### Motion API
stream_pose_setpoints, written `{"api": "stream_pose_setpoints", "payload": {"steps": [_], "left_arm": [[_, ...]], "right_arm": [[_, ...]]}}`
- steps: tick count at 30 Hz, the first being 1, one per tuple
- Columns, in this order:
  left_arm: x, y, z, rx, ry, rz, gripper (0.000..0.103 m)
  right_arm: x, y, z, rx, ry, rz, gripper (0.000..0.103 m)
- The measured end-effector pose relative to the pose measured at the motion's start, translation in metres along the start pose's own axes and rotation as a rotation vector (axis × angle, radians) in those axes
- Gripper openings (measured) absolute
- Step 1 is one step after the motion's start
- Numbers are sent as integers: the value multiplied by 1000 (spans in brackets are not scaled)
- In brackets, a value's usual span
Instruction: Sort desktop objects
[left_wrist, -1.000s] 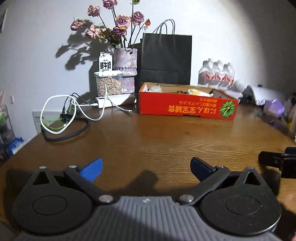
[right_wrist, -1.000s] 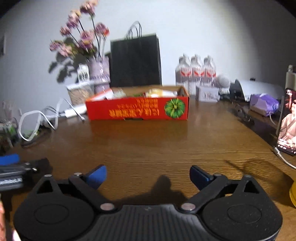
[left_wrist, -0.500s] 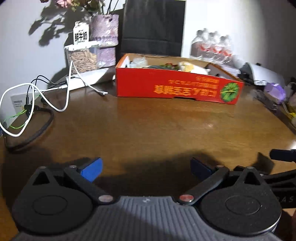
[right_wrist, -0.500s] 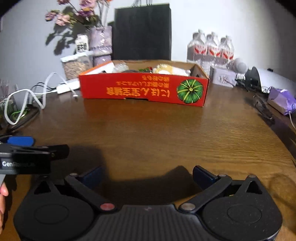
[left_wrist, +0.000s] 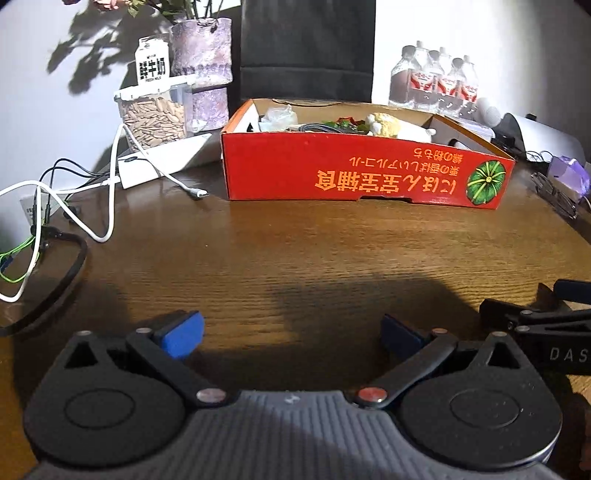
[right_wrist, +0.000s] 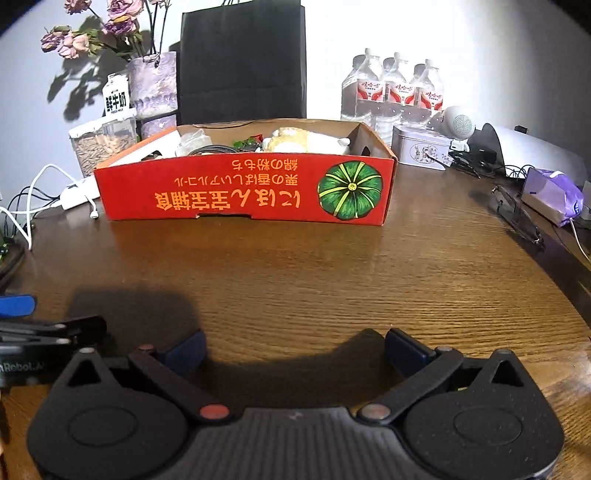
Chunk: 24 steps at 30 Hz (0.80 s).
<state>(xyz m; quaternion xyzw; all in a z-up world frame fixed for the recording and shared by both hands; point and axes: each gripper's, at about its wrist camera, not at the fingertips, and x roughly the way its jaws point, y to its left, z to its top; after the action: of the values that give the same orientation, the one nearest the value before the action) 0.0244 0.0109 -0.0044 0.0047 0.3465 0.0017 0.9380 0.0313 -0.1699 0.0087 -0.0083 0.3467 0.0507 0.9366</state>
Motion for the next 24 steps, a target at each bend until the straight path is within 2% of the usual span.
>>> {"api": "stream_pose_setpoints", "payload": {"steps": [24], "left_arm": [[2, -3, 0, 12, -6, -18, 103]], "right_arm": [[1, 3, 0, -3, 0, 4, 103]]}}
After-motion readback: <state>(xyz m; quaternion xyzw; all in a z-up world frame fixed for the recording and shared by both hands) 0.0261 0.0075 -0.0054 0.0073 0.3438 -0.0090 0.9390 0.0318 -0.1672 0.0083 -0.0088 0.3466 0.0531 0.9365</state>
